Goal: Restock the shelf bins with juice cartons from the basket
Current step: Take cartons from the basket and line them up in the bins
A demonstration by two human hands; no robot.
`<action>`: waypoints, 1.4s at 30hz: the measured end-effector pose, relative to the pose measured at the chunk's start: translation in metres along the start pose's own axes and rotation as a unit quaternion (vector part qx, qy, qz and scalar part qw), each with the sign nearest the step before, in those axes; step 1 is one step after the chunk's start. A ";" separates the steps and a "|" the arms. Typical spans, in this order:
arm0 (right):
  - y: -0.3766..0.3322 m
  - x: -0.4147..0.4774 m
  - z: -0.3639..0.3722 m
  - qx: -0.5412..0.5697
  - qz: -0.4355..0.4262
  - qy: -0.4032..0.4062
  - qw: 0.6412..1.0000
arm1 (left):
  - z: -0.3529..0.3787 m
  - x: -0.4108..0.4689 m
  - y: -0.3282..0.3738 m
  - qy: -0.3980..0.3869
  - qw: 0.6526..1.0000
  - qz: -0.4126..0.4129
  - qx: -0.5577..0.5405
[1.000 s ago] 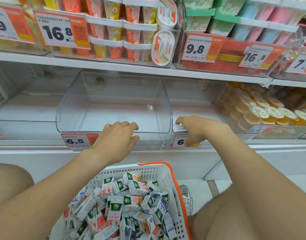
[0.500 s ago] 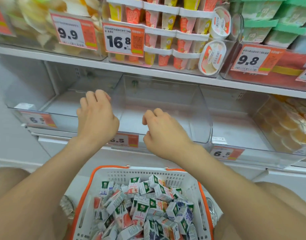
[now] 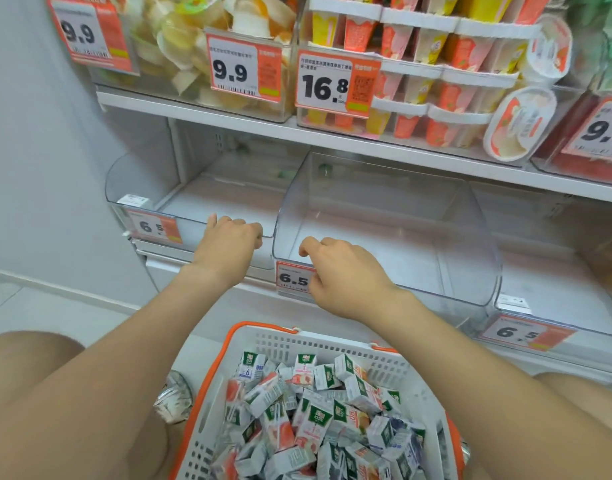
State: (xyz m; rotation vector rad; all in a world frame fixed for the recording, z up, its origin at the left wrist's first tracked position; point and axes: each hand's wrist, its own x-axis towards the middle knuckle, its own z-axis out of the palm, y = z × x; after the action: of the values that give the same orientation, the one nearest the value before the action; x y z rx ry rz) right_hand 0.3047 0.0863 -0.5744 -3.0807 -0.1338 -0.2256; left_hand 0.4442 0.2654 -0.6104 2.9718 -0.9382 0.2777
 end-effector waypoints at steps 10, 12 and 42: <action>0.009 -0.006 -0.001 -0.029 0.004 -0.011 1.000 | -0.019 -0.007 -0.013 0.044 0.998 0.032 -0.040; 0.009 -0.008 -0.003 -0.030 0.011 -0.026 0.999 | -0.017 -0.008 -0.019 0.050 0.997 0.042 -0.049; 0.011 -0.014 0.001 -0.024 0.039 -0.072 0.996 | -0.031 -0.033 -0.004 -0.074 0.988 0.130 0.035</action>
State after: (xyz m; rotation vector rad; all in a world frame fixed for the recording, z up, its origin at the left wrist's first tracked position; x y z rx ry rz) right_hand 0.2918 0.0739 -0.5785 -3.1402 -0.0143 -0.0023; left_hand 0.4154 0.2895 -0.5853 2.9619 -1.3632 0.0946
